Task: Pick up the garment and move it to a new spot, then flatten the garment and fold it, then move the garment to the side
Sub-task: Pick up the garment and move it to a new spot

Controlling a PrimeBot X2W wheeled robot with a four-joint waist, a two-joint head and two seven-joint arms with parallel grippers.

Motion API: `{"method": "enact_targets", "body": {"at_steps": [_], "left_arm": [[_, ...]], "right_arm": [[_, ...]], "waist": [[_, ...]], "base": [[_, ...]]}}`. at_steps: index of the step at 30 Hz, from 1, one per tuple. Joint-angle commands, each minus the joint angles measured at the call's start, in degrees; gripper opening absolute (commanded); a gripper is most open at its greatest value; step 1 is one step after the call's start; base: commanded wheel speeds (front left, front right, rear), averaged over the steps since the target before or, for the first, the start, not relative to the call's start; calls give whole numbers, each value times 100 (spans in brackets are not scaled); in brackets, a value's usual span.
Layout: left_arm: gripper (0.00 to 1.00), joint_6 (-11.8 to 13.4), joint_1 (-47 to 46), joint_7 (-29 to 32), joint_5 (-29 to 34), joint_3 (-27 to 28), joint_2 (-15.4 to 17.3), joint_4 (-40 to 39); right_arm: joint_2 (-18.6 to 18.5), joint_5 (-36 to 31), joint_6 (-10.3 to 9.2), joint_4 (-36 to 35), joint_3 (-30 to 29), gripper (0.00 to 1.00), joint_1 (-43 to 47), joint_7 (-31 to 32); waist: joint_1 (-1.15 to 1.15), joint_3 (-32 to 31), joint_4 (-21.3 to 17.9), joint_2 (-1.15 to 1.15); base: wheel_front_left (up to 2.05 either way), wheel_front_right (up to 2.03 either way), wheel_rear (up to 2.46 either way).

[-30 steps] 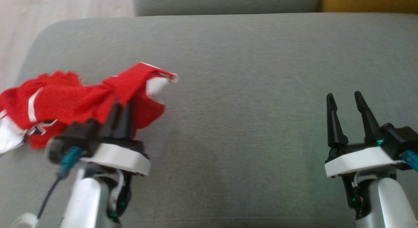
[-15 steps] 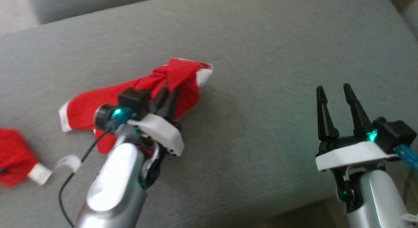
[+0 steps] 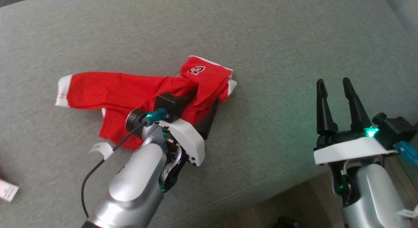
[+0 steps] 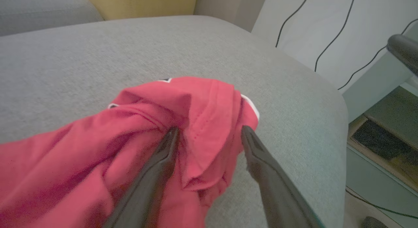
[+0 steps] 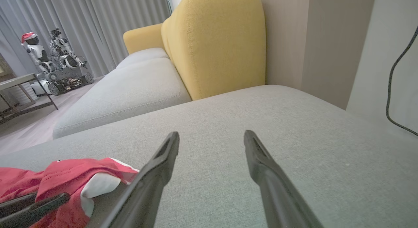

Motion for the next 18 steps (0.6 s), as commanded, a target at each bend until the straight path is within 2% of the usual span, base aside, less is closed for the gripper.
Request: {"method": "enact_targets", "body": {"at_steps": [1, 8, 18], "left_arm": [[100, 32, -250, -102, 10, 138, 12, -178], [100, 383, 48, -526, 21, 269, 96, -367], [100, 1089, 719, -1006, -165, 1120, 539, -1123]], "right_arm": [[-23, -35, -4, -157, 146, 100, -130, -73], [-23, -237, -4, -95, 136, 100, -122, -32], [-23, -463, -4, -198, -98, 100, 27, 162]], "waist": [[-1, -62, 117, 0], [-1, -366, 700, 0], [-1, -745, 1514, 0]], "base": [[0, 0, 0], [0, 0, 0], [0, 0, 0]]}}
